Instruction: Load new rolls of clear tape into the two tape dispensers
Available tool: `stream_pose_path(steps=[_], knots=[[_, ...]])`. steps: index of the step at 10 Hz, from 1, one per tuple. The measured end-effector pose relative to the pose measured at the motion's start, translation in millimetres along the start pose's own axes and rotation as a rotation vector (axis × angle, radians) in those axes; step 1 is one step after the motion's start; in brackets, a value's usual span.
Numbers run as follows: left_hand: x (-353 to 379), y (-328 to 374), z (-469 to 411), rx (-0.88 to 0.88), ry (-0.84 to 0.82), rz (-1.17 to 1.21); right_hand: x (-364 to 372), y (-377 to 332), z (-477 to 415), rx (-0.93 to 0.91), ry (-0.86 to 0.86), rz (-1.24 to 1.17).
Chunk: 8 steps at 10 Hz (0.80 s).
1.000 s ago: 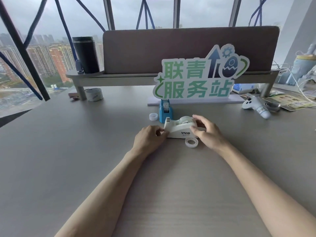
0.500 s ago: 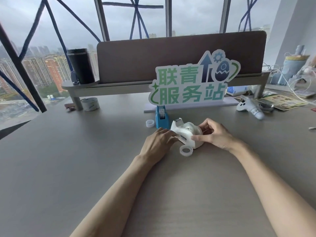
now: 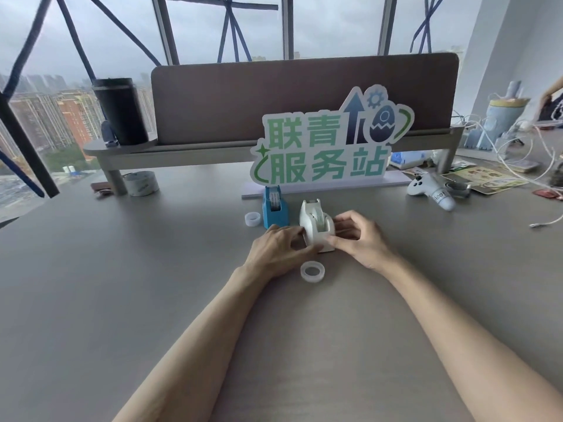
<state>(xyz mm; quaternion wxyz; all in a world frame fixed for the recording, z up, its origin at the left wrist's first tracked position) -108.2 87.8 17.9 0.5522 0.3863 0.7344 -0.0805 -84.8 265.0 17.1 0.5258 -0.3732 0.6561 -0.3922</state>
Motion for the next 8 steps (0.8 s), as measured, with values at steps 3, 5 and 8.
stream_pose_path(steps=[3,5,8], knots=[[5.5,-8.2,-22.6,-0.084,0.045,-0.127,5.7,-0.5,-12.9,0.007,0.085,0.374],[7.2,-12.8,-31.1,-0.11,0.071,-0.196,6.7,3.6,-32.5,0.055,0.13,0.521],[0.8,-11.2,-18.4,-0.075,0.061,-0.178,3.7,-1.6,-5.8,0.034,0.152,0.416]])
Point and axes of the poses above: each hand's wrist, its own z-axis away from the middle knuckle, its own x-axis out of the palm, y = z × x, the point moved 7 cm from there along -z, towards the middle knuckle, and after that the axes turned 11 degrees about x, right-handed, at the moved point
